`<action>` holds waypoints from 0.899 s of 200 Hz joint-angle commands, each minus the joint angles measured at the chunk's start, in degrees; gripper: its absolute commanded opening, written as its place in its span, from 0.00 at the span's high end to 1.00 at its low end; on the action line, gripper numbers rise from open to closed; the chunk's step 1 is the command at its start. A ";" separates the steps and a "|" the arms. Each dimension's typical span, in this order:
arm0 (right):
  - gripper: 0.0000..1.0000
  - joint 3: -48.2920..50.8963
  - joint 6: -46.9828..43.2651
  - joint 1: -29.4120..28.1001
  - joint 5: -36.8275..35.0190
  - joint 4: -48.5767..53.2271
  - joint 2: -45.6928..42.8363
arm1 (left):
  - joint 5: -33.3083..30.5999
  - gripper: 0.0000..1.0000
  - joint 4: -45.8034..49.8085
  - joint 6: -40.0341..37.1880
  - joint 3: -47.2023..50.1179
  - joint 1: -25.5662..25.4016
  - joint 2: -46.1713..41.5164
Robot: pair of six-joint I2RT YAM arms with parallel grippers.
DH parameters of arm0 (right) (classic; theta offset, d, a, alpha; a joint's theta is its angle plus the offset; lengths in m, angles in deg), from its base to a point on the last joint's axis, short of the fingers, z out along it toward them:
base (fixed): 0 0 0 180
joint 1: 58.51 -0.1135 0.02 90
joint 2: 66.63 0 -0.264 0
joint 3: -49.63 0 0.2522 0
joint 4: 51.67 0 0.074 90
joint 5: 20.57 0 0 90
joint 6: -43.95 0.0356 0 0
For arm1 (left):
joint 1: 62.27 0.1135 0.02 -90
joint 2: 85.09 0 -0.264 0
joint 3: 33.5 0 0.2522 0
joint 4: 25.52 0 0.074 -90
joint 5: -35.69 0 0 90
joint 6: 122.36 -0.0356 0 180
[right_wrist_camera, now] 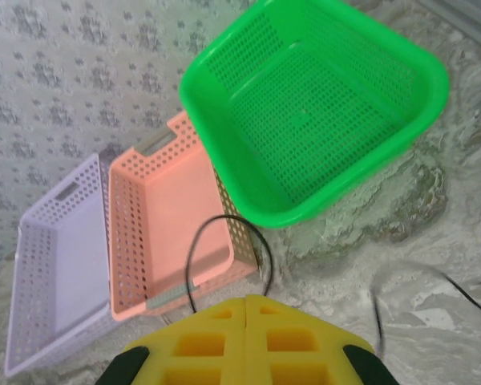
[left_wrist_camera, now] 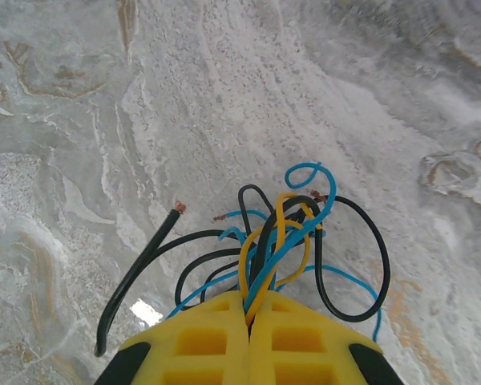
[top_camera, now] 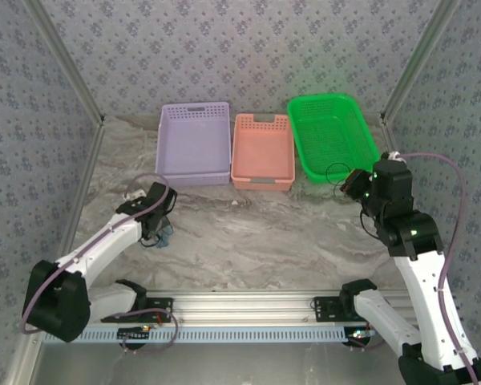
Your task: Untangle the cables
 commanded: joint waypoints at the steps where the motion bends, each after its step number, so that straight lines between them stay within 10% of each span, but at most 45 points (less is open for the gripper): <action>1: 1.00 -4.75 -2.66 1.64 5.23 -0.75 1.56 | 6.77 1.00 -5.83 -5.37 -1.65 0.46 1.18; 34: 1.00 -6.12 -4.05 -1.95 5.48 -0.86 2.66 | 14.46 0.88 -11.80 -6.68 -3.65 -1.29 1.59; 60: 1.00 -6.91 -4.08 -2.24 8.96 -1.67 2.78 | 17.01 0.53 -11.65 -6.76 -6.80 -2.12 2.00; 99: 1.00 -2.95 -1.78 -4.07 17.98 -7.12 3.49 | 15.07 0.26 -8.34 -6.28 -9.53 -3.01 -4.30; 133: 1.00 6.59 -1.81 -4.14 17.57 -8.81 4.59 | 19.05 0.29 -5.96 -6.05 -11.99 -4.80 -6.92; 180: 1.00 16.75 -3.40 -2.00 13.85 -8.44 5.21 | 21.21 0.38 -11.90 1.94 -10.40 -20.09 -3.14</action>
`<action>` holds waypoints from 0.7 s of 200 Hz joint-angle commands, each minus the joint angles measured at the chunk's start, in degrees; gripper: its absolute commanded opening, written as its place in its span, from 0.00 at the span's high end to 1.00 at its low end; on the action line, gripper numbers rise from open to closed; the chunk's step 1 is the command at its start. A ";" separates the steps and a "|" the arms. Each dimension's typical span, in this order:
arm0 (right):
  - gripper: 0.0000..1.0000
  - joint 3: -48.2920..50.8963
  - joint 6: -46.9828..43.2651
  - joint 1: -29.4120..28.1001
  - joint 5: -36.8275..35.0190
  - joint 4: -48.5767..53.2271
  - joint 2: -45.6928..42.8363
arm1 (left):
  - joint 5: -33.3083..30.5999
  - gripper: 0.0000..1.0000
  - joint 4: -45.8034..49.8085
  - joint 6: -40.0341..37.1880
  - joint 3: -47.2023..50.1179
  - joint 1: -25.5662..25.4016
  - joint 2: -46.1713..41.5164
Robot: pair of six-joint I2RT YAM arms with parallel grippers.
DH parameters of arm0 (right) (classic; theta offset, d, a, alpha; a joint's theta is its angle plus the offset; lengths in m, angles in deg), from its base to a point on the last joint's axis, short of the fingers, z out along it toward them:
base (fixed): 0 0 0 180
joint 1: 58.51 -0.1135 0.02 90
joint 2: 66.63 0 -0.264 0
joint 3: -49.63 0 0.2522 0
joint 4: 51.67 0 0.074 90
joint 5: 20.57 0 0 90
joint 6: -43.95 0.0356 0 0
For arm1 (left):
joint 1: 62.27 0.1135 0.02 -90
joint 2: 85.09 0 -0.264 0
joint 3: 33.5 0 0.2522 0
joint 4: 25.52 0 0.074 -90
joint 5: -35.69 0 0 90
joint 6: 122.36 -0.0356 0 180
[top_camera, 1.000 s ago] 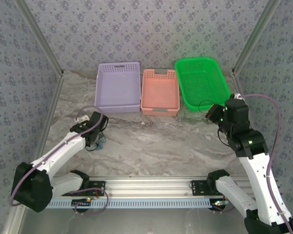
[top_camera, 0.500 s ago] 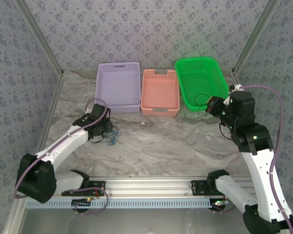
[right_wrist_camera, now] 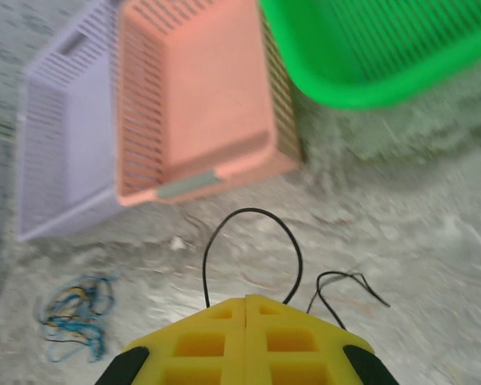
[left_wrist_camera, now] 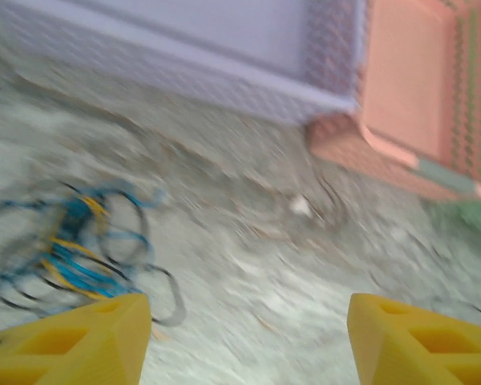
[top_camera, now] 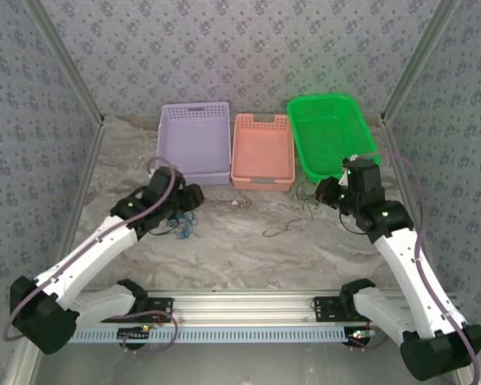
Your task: Untangle the cables
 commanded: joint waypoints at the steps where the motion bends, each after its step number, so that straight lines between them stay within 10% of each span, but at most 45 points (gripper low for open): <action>1: 1.00 3.14 -1.11 1.44 -1.82 -0.19 -0.71 | 1.95 0.38 -2.96 5.39 0.53 -6.44 2.95; 69: 1.00 9.27 -1.33 2.37 -4.68 1.48 -4.10 | -2.70 0.48 -9.48 16.05 -10.88 -23.51 30.43; 140: 1.00 10.39 -1.70 2.81 -3.82 1.84 -6.65 | -5.23 0.54 -4.47 24.08 -23.66 -28.33 47.57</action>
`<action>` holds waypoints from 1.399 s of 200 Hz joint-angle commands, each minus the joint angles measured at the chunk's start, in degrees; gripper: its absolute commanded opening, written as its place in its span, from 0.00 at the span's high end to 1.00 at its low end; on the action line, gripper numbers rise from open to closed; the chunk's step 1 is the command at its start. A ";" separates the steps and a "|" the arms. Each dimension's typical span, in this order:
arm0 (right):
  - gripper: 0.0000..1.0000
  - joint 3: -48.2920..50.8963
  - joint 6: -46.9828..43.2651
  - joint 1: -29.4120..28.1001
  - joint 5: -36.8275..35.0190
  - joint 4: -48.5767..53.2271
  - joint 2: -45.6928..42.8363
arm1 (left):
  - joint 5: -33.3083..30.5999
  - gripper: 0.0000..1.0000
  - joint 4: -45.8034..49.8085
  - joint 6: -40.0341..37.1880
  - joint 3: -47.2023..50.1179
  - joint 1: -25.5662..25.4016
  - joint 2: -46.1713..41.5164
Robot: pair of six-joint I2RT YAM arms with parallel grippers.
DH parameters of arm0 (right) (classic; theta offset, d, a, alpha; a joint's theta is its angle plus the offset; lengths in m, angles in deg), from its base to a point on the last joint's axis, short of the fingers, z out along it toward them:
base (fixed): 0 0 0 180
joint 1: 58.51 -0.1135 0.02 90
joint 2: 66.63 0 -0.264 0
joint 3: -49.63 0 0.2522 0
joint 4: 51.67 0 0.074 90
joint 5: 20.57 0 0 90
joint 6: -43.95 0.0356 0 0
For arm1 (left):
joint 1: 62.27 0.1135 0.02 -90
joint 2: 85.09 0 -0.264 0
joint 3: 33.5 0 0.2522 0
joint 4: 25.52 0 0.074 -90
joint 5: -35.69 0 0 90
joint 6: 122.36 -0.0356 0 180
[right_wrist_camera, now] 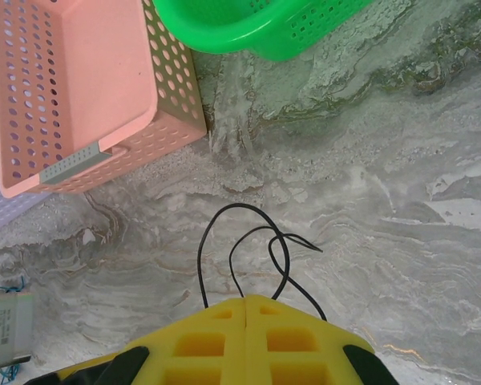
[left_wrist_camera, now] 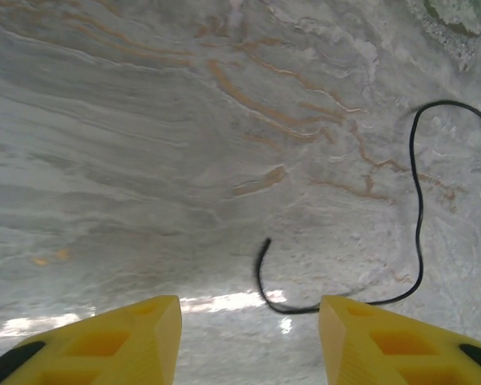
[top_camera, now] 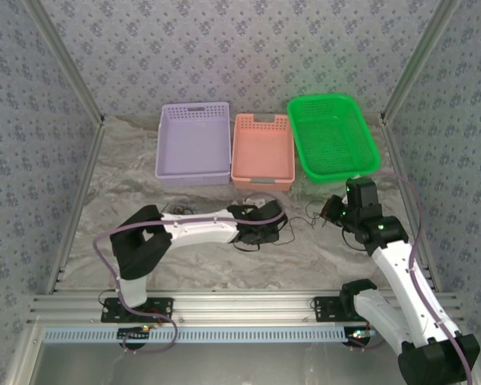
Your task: Untangle the cables
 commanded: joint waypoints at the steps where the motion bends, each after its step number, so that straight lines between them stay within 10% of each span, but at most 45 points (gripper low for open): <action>1: 1.00 0.37 -1.11 0.36 -0.20 1.40 -1.19 | -1.53 0.54 2.66 5.13 -2.99 -0.11 2.89; 126: 1.00 1.07 -0.59 0.54 0.51 2.01 -4.09 | -3.20 0.63 9.51 10.73 -9.91 -3.43 11.64; 280: 1.00 3.12 -1.16 0.58 4.86 3.07 -6.99 | -12.98 1.00 6.05 14.24 -4.84 -1.66 8.80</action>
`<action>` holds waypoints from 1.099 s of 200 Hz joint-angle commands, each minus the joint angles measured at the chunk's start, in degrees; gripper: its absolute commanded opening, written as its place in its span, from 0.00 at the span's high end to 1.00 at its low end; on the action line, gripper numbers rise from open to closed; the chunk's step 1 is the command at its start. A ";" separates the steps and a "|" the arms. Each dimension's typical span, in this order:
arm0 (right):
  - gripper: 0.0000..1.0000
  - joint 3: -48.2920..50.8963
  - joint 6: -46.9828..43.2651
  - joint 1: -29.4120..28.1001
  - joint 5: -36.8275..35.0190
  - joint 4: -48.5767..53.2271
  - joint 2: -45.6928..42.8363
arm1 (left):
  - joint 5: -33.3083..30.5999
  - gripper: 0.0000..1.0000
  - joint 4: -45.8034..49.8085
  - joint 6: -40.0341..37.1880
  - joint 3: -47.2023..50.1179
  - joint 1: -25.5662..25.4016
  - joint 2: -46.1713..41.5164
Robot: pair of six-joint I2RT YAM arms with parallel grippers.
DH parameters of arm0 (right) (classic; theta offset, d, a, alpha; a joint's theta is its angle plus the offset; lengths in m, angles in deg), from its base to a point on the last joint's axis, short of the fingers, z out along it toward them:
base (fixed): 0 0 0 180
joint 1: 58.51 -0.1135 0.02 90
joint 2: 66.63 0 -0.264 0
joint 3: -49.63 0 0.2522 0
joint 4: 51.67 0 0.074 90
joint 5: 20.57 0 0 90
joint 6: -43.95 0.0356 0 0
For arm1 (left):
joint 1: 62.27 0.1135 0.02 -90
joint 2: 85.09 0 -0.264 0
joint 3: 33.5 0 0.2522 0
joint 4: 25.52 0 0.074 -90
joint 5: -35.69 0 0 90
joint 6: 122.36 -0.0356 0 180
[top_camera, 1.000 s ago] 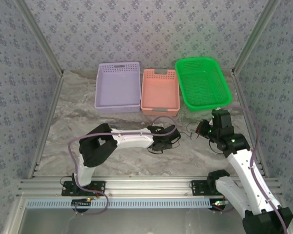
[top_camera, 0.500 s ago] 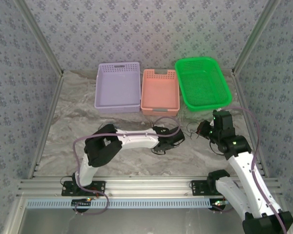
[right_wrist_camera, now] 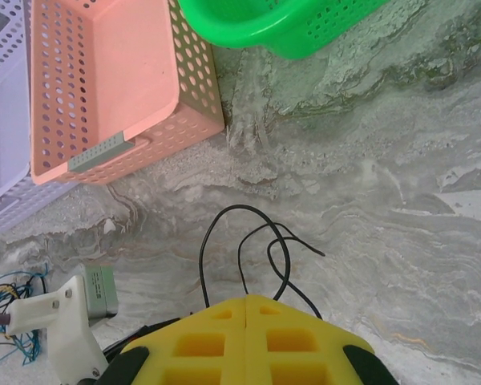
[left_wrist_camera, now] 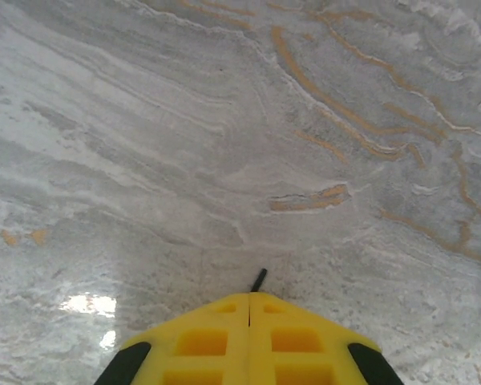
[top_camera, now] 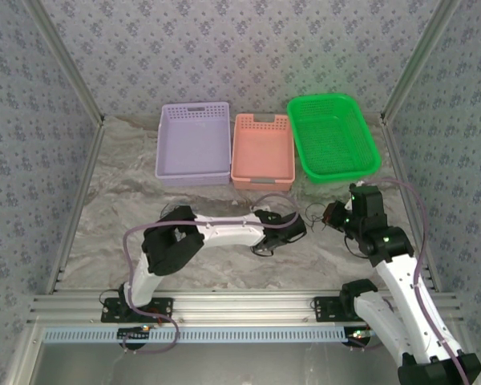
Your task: Untangle the cables
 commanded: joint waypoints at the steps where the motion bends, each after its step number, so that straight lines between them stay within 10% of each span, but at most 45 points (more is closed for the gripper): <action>1: 1.00 1.11 -2.06 0.32 2.78 2.04 -0.90 | -3.49 1.00 -5.47 1.24 6.54 2.26 -3.41; 107: 1.00 8.88 -2.20 0.34 7.58 -5.03 1.02 | -8.66 1.00 -2.76 -6.95 26.78 14.18 -34.28; 174: 1.00 11.08 0.01 -0.64 18.70 -22.06 13.98 | -5.89 1.00 -5.33 -8.72 27.56 14.48 -32.18; 220: 0.91 6.88 -4.75 -0.35 8.47 -15.68 26.08 | -5.12 1.00 -6.28 -8.62 26.16 13.11 -30.05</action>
